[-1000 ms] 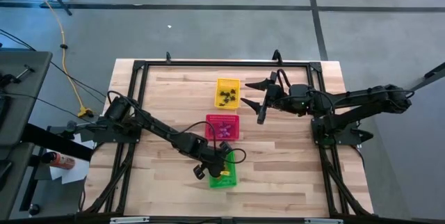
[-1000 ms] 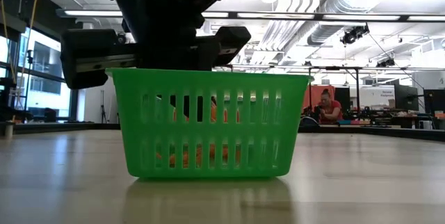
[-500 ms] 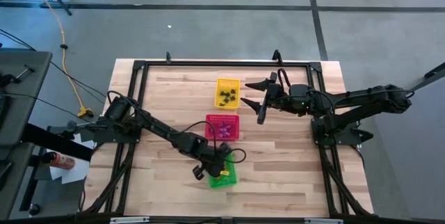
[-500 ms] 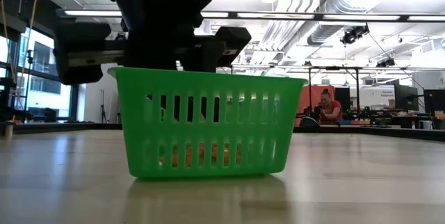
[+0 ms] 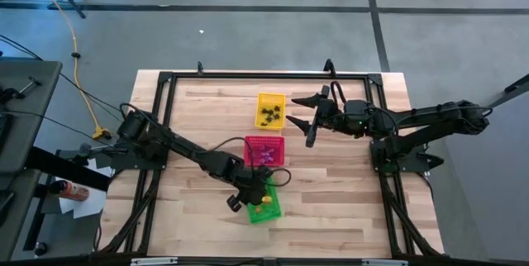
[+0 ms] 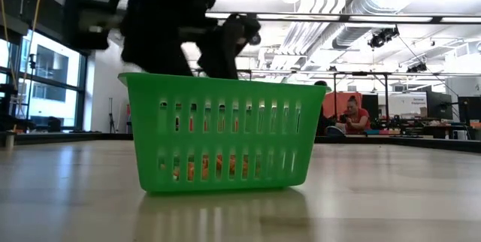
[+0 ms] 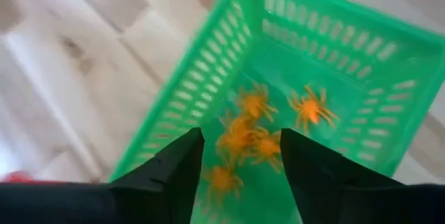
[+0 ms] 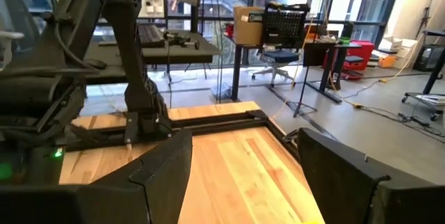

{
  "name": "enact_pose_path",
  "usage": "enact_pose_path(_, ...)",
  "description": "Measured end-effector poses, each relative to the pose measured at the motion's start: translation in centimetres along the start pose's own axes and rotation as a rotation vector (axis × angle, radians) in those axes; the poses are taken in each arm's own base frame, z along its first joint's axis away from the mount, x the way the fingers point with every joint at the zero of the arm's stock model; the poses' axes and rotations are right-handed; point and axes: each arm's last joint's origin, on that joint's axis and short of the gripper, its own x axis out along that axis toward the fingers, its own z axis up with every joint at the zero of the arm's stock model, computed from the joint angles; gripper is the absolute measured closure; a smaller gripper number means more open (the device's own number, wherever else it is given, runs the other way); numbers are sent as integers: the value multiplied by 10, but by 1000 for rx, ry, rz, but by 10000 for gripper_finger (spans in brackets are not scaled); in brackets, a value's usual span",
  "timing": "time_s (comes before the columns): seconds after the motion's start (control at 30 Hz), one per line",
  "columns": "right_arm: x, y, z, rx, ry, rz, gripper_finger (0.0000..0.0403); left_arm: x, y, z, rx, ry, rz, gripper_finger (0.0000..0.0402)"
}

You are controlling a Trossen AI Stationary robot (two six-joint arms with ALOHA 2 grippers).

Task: Sort Halloween decoration
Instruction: Return to Home Position

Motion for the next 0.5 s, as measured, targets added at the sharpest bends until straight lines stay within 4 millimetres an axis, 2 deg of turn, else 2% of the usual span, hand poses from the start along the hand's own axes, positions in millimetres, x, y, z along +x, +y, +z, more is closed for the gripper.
enact_pose_path(0.17, 0, 0, 0, -2, 5, -11, 146, -29, 13, -3, -57, 0, 29, 200)
enact_pose_path(0.27, 0, 0, -1, -3, 7, -11, 146, -53, 23, -7, -98, 8, 70, 197)
enact_pose_path(0.5, 0, -1, -1, -3, 9, -24, 146, -129, 44, -22, -206, -14, 224, 197)
